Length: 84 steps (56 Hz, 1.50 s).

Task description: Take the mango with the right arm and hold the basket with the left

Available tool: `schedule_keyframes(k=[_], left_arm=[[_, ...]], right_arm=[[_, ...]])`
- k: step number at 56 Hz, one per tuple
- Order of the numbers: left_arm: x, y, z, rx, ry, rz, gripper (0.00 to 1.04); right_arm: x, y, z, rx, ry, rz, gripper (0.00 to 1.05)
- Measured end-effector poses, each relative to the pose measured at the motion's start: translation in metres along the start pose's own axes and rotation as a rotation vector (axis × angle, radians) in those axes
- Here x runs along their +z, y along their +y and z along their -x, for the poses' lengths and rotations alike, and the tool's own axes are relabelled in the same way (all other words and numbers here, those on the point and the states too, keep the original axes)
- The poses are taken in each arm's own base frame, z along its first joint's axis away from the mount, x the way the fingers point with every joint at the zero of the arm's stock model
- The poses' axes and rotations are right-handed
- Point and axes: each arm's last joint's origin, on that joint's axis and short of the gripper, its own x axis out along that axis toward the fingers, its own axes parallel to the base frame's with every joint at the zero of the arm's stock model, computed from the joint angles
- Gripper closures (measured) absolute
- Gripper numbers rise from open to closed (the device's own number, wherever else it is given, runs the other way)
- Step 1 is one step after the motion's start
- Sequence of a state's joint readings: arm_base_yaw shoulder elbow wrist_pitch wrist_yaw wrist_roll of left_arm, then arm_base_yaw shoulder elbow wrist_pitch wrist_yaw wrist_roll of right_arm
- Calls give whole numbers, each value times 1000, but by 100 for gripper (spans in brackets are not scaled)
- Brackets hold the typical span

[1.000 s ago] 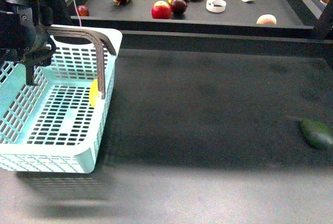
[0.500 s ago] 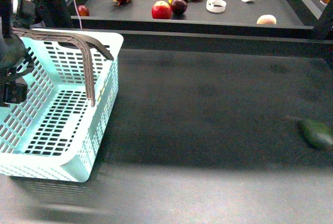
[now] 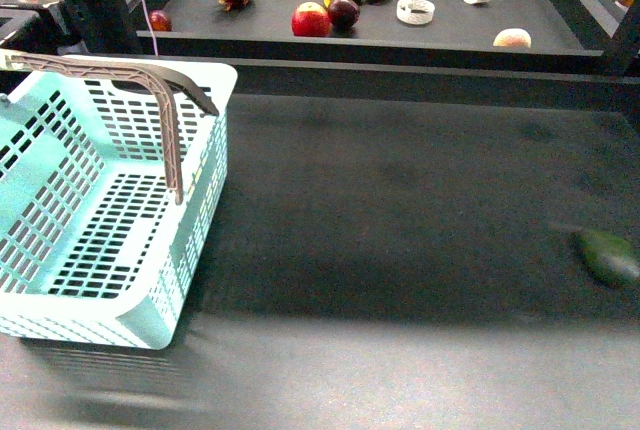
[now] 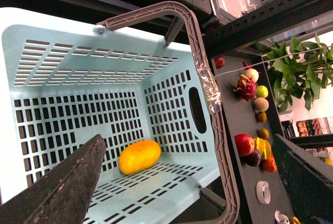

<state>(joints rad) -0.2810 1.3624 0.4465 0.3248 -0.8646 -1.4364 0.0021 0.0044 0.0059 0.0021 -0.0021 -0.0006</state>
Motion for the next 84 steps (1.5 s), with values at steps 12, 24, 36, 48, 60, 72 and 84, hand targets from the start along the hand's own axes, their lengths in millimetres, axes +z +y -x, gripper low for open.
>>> schedule_keyframes(k=[12,24,36,48,60,72,84], left_arm=[[11,7,22,7,-54,-14,8],[17,35,18,-484,277,-384,36],[45,40,35,-781,43,-967,82],[59,51,41,-799,19,-1024,103],[73,55,47,-798,-10,-1026,103],[79,59,57,-804,-21,-1025,103],[82,63,62,-805,-23,-1024,103]], right_arm=[[0,0,0,0,0,0,8],[0,0,0,-1,0,0,8],[0,0,0,0,0,0,8],[0,0,0,0,0,0,8],[0,0,0,0,0,0,8],[0,0,0,0,0,0,8],[0,0,0,0,0,0,8]])
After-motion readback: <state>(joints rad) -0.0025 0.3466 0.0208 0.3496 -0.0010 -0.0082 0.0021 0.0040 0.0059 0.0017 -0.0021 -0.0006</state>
